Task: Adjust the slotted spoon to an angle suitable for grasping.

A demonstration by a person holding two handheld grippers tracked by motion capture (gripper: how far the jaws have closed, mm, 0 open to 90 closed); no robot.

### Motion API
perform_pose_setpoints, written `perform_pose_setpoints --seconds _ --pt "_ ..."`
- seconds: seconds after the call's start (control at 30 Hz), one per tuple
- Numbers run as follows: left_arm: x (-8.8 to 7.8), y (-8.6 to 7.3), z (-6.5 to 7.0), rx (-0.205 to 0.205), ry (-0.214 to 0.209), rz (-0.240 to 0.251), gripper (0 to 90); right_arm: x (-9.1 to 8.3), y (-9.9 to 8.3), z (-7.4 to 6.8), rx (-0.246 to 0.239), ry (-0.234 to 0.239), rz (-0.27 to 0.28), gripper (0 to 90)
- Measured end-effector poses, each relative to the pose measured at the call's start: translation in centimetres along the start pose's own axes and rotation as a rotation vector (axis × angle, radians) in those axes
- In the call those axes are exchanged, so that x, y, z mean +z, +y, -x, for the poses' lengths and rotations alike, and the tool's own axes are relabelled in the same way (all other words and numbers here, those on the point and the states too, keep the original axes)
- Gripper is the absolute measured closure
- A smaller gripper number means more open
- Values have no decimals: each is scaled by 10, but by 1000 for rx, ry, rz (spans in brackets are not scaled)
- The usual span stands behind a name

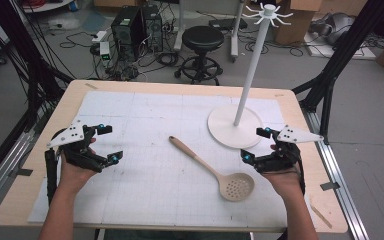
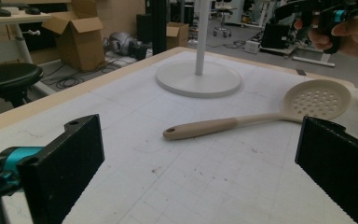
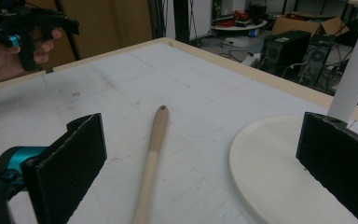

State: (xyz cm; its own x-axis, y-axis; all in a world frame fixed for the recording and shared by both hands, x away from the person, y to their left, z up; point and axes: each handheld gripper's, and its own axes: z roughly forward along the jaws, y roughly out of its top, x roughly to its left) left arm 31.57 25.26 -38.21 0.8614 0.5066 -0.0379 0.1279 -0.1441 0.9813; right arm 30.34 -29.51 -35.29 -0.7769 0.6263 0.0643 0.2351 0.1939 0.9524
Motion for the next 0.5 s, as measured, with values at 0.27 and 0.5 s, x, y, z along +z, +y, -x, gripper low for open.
perform_pose_setpoints --seconds 0.27,0.5 --pt "-1 0 0 -1 2 6 17 4 1 -1 -2 7 -4 5" --pt "-2 0 1 2 6 2 17 17 5 -6 -14 20 -40 5"
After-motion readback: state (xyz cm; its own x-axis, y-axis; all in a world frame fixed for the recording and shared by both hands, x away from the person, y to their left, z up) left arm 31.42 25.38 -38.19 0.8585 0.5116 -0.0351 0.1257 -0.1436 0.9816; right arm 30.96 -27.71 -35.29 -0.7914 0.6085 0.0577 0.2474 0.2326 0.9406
